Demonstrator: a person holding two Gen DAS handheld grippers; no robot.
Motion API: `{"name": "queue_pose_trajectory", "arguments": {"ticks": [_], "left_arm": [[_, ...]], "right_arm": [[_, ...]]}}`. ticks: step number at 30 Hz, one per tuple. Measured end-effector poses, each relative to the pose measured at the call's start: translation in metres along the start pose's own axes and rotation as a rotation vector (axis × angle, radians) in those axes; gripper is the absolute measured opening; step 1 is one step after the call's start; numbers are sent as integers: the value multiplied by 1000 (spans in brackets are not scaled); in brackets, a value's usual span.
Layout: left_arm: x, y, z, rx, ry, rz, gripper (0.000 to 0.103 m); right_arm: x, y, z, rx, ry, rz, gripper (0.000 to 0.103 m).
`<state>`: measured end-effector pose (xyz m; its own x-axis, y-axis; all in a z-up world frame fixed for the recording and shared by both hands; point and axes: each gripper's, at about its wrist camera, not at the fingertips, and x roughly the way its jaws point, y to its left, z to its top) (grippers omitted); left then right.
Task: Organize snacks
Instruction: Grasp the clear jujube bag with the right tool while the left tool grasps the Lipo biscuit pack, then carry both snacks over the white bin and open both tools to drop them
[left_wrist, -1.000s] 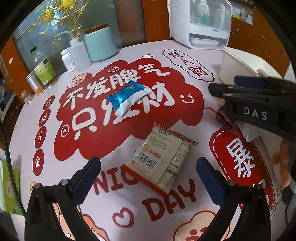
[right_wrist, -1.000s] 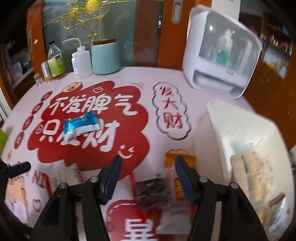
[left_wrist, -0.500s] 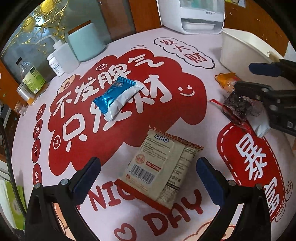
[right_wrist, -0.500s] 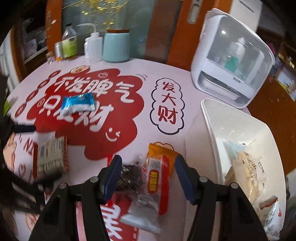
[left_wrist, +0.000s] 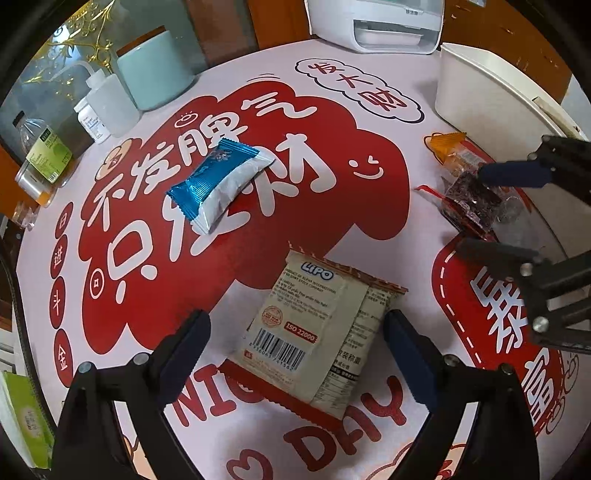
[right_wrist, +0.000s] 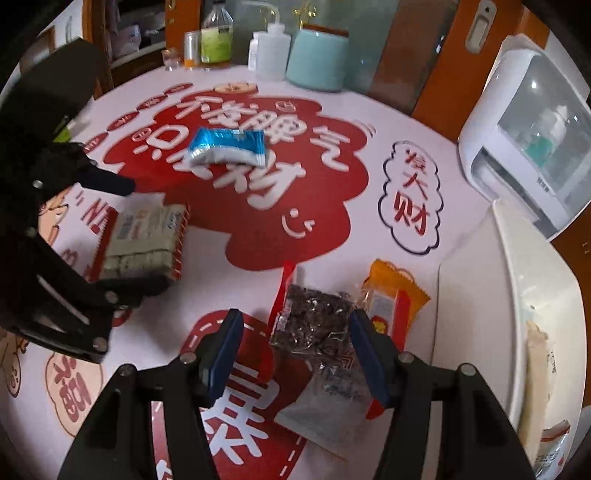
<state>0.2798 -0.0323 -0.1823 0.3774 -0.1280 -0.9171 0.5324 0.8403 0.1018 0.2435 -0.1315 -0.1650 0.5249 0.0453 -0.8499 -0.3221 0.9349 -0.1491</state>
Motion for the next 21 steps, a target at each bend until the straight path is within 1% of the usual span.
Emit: {"name": "queue_pose_trajectory", "arguments": {"ticks": [2,3,4,5,6,9,11,12,14,18,21], "left_arm": [[1,2,-1,-6,0,-17,92],[1,2,-1,-10,-1,-35,86],[1,3,0,-12,-1,-56,78],[0,3,0,-17,3,-80,75],[0,2,0,-18,5,-85,70],[-1,-3,-1,-12,6,-76,64],[-4,-6,-2,-9,-1,-61,58],[-5,-7,-2,-10,-3,-62,51],[-9,-9,-2,-24,2,-49,48],[-16,-11,-6,-37,6,-25,47],[-29,-11,-10,-48,-9,-20,47]], "right_arm": [[1,0,0,-7,6,-3,58],[1,1,0,-9,7,1,49],[2,1,0,-14,9,4,43],[2,1,0,-15,10,21,43],[1,0,0,-9,5,37,43],[0,2,-1,-10,-6,34,42],[-2,4,-2,1,-7,55,42],[-4,5,-3,3,-8,61,41],[-7,9,-4,0,-15,57,41],[-21,13,-7,12,-36,54,41],[-37,14,-10,24,-61,52,41]]}}
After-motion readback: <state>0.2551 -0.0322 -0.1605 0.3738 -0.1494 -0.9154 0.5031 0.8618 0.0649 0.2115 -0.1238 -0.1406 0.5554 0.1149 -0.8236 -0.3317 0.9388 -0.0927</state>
